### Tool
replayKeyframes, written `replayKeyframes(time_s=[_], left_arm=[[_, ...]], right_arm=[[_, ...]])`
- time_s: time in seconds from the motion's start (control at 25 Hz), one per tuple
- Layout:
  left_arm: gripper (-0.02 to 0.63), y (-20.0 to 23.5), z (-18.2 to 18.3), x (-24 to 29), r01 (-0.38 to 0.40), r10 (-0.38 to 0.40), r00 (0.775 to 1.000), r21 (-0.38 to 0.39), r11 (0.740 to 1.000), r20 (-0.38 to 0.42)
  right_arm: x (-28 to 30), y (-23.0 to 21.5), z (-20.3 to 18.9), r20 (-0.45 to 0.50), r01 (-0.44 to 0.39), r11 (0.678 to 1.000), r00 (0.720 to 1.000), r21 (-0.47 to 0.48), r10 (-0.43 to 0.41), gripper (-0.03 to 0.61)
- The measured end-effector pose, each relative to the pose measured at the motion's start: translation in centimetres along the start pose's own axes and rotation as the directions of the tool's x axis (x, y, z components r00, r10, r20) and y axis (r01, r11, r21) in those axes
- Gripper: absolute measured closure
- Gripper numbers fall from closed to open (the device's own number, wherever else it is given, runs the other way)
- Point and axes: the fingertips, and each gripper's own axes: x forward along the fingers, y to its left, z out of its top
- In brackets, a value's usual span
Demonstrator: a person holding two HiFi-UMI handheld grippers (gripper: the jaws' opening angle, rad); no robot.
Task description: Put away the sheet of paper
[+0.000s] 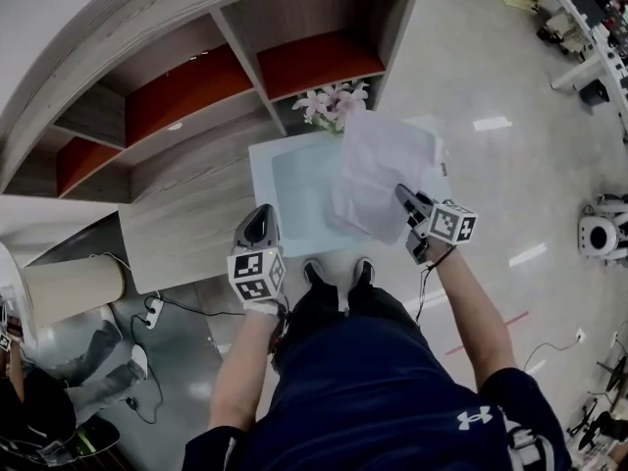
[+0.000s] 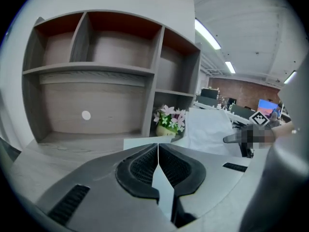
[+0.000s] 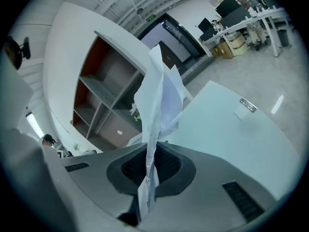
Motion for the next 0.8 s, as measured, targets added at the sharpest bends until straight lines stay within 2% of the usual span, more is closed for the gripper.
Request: replayKeyframes(time_s=[0.2,0.32,0.6,0.8], left_arm=[[0.595,-0.1,-0.6,0.3,0.024,-0.024,1.0,-0.007,1.0,-0.016],[0.597,0.2,-1.2,0.2,0.022,-0.022,0.999,-0.007,1.0,-0.029],[0.595,1.0,-2.0,0.5,0.015,-0.016,0.999,-0.016,1.0,-0.04],[0.597,1.7,-2.8,0.3,0.005,-0.007,0.999,-0.029,1.0,-0.053]], right_arm=[[0.8,-2.9,-2.1,-0.051,0.063,0.995,0.997,0.075,-0.06,0.563],[1.3,-3.9,-4.1,-0.137,0.101,0.991,0.987,0.089,-0.088,0.563],[3.5,-4.7,-6.3,-0.303,0.145,0.989,0.944,0.017,-0.133,0.563],[5.2,-4.4,-6.6,-0.371,0.137,0.99,0.918,-0.029,-0.138,0.563]])
